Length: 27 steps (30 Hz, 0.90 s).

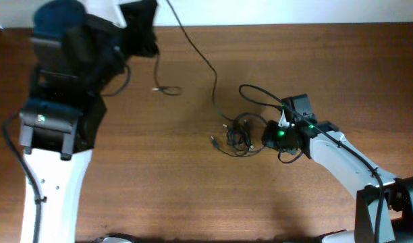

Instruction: Untangle cables

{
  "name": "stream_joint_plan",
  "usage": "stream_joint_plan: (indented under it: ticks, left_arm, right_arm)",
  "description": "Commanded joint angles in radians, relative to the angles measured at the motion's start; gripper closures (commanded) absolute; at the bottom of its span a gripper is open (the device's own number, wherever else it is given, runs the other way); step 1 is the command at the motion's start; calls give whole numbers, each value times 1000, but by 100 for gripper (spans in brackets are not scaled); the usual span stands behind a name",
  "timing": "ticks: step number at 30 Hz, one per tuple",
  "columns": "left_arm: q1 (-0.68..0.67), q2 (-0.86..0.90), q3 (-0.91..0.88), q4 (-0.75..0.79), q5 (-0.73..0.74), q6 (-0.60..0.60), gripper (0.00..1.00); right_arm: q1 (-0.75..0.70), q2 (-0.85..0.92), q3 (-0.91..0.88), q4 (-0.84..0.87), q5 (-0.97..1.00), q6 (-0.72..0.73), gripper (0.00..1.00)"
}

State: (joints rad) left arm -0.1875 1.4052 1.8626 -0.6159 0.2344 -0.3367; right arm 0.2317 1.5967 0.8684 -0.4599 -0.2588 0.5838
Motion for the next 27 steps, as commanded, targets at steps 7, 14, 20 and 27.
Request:
stream_joint_plan:
  ticks: [7,14,20,27]
  left_arm:
    - [164,56,14,-325,-489,-112,100]
    - [164,341,14,-530,-539,-111,100]
    - [164,528,14,-576,-509,-95,59]
    - [164,535,16,-452,-327,-16,1]
  right_arm:
    - [3,12,7,-16,69,7,86]
    - [3,12,7,-17,68,27,77]
    - [3,12,7,-16,69,27,76]
    - [3,12,7,-15,69,27,26]
